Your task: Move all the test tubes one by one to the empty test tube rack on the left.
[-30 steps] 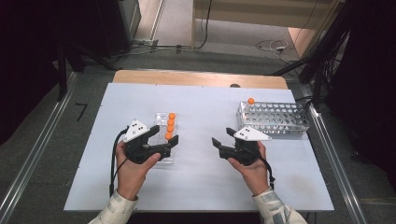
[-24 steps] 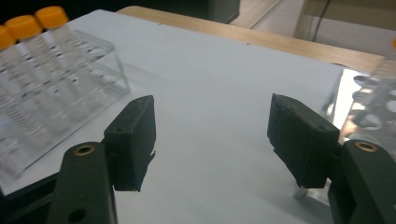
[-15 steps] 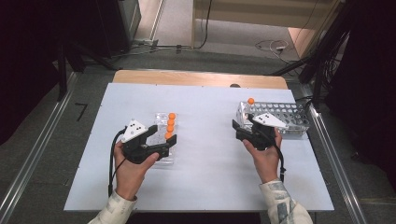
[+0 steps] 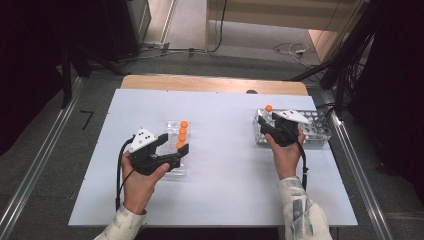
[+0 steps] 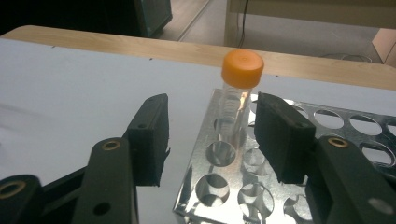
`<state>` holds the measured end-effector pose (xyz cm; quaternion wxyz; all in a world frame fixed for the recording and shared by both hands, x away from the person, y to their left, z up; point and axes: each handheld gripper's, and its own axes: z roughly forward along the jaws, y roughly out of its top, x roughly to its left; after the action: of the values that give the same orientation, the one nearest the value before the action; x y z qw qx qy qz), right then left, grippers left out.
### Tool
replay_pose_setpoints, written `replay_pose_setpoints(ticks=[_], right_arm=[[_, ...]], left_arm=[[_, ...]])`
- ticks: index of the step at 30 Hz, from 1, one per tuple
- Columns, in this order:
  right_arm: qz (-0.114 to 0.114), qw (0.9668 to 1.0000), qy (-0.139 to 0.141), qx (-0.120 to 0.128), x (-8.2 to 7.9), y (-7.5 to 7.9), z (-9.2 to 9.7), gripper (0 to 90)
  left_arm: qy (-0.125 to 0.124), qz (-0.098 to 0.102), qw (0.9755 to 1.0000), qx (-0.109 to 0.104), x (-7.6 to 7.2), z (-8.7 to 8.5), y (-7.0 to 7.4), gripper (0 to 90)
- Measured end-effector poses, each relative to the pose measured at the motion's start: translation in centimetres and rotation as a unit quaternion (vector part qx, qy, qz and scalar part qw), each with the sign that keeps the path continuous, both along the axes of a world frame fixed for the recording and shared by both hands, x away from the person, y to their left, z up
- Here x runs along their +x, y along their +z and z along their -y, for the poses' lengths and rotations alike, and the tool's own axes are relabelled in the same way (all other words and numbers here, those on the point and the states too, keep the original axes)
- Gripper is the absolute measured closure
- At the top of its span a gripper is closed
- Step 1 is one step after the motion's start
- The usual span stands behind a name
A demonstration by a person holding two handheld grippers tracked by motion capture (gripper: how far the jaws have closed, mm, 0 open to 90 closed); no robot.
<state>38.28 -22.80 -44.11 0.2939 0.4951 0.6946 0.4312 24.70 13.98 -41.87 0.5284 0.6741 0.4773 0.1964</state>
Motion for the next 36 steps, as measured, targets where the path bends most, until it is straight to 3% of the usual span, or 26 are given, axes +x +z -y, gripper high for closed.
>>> replay_pose_setpoints(ticks=[6,25,32,36], right_arm=[[-0.004,0.9999,-0.014,0.005,1.2,-0.7,0.4,50.5],[-0.004,0.9998,-0.013,0.011,2.6,-1.9,0.1,69.9],[0.006,0.9997,-0.011,0.021,2.4,-1.4,0.4,71.8],[0.018,0.9995,-0.007,0.023,2.2,-0.3,0.6,71.9]], left_arm=[[0.0,-0.001,1.0,0.0,0.1,-0.1,0.0,20.1],[-0.004,-0.006,1.0,0.004,0.2,0.2,-0.3,20.4],[-0.003,-0.007,1.0,0.005,0.3,0.3,-0.5,20.6],[-0.003,-0.007,1.0,0.005,0.3,0.3,-0.5,20.5]])
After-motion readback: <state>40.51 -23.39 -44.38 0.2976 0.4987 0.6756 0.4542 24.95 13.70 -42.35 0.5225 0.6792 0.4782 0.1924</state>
